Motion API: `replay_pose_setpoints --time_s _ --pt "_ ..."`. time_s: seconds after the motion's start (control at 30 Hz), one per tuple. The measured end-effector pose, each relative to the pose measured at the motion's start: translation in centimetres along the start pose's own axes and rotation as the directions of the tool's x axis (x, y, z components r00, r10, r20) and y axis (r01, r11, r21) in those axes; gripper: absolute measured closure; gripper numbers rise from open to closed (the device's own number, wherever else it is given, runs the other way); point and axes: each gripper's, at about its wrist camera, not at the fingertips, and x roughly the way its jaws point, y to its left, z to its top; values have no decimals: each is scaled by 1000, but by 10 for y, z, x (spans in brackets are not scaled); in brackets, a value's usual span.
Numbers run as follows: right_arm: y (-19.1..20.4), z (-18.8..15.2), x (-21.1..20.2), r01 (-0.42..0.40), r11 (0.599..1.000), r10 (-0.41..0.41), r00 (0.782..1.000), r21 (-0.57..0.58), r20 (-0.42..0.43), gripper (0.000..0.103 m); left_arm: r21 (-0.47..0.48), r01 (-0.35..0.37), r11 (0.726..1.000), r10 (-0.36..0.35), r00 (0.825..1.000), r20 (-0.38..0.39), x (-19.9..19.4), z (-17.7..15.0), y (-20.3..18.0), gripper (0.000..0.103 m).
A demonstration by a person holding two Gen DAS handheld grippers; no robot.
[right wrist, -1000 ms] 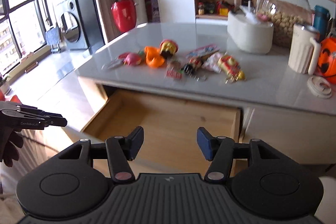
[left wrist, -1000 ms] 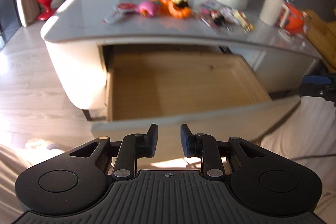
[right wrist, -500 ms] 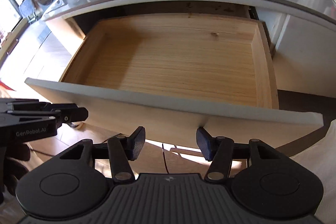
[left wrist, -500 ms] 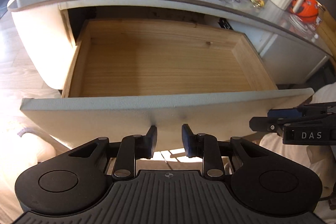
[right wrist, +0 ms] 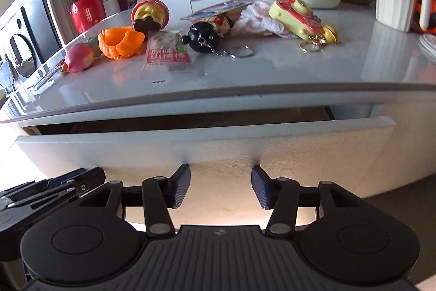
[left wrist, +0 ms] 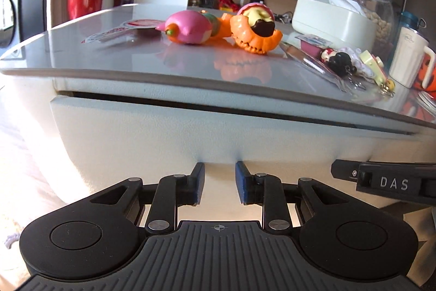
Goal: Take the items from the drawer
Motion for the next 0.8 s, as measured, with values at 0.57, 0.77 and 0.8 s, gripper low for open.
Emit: replay_pose_setpoints --time_s 0.57,0.77,0.8 --pt "-16 6 -13 94 995 -95 983 10 156 41 92 77 993 -82 995 58 22 -7 -30 0" --pt "-38 8 -44 126 989 -134 984 73 120 41 76 28 997 -32 998 45 9 6 -34 0" --pt "-39 5 -50 120 990 -126 987 70 100 41 75 15 997 -19 999 51 -2 11 -33 0"
